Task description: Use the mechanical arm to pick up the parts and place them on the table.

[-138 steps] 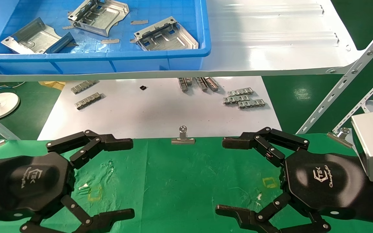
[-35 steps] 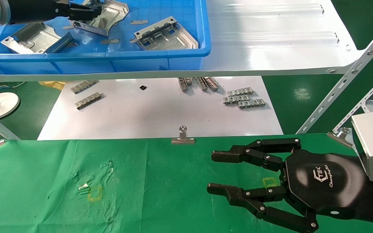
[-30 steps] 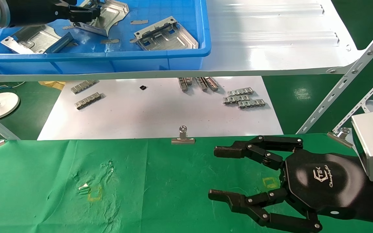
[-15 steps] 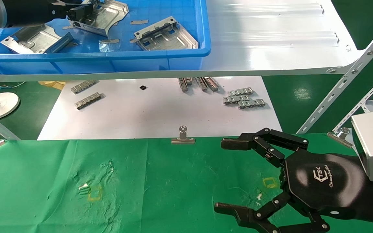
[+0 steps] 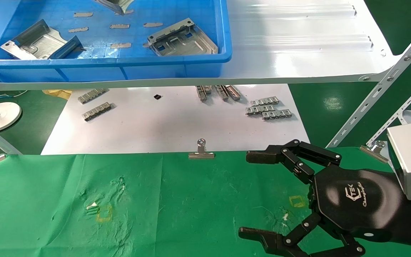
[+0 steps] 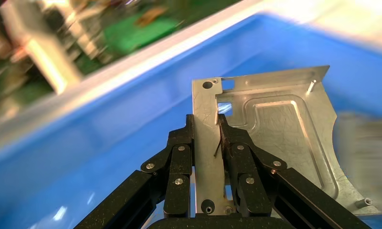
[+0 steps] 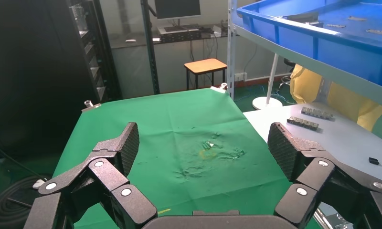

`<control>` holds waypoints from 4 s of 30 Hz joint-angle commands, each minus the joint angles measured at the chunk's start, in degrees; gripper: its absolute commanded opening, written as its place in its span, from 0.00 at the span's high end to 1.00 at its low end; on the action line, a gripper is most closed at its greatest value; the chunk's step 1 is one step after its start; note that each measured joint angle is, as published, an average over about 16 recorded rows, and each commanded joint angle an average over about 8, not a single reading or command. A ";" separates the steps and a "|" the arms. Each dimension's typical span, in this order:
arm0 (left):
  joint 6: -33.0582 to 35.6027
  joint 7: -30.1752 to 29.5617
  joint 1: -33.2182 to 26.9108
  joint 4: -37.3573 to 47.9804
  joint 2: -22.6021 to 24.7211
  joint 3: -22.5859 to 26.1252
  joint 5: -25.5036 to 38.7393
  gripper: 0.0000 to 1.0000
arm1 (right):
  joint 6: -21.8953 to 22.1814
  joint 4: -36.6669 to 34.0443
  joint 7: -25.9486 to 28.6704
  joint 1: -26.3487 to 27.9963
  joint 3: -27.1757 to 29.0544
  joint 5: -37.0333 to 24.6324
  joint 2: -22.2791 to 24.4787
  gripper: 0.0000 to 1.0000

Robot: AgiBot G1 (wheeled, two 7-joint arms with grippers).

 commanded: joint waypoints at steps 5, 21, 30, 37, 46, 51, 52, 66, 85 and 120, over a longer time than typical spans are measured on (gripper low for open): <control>18.17 8.93 0.72 -4.25 -3.67 -1.85 -3.91 1.00 | 0.00 0.00 0.00 0.00 -0.01 0.00 0.00 0.00; 25.71 21.61 16.52 -32.71 -20.81 7.11 -20.75 1.00 | 0.01 0.00 -0.01 0.00 -0.02 0.01 0.01 0.00; 25.00 31.50 22.67 -42.47 -27.25 20.57 -18.11 1.00 | 0.01 0.00 -0.01 0.01 -0.03 0.02 0.01 0.00; 23.39 35.00 25.95 -37.28 -27.60 25.62 -18.89 1.00 | 0.01 0.00 -0.02 0.01 -0.03 0.02 0.01 0.00; 19.71 36.99 29.55 -29.65 -25.92 26.42 -19.11 0.39 | 0.02 0.00 -0.02 0.01 -0.04 0.03 0.02 0.00; 16.15 37.32 31.66 -28.70 -25.07 26.40 -19.08 0.00 | 0.02 0.00 -0.02 0.01 -0.05 0.03 0.02 0.00; 15.28 37.53 32.06 -28.79 -25.02 26.31 -19.12 0.00 | 0.02 0.00 -0.02 0.01 -0.05 0.03 0.02 0.00; 15.05 36.09 34.10 -30.83 -25.73 24.56 -23.33 0.00 | 0.02 0.00 -0.03 0.01 -0.06 0.04 0.02 0.00; 22.69 30.01 37.21 -28.00 -26.81 22.16 -33.00 0.00 | 0.04 -0.02 -0.04 0.00 -0.06 0.06 0.03 0.00; 20.90 11.41 48.66 -47.10 -27.53 5.49 -36.16 0.00 | 0.05 -0.04 -0.05 0.01 -0.09 0.07 0.04 0.00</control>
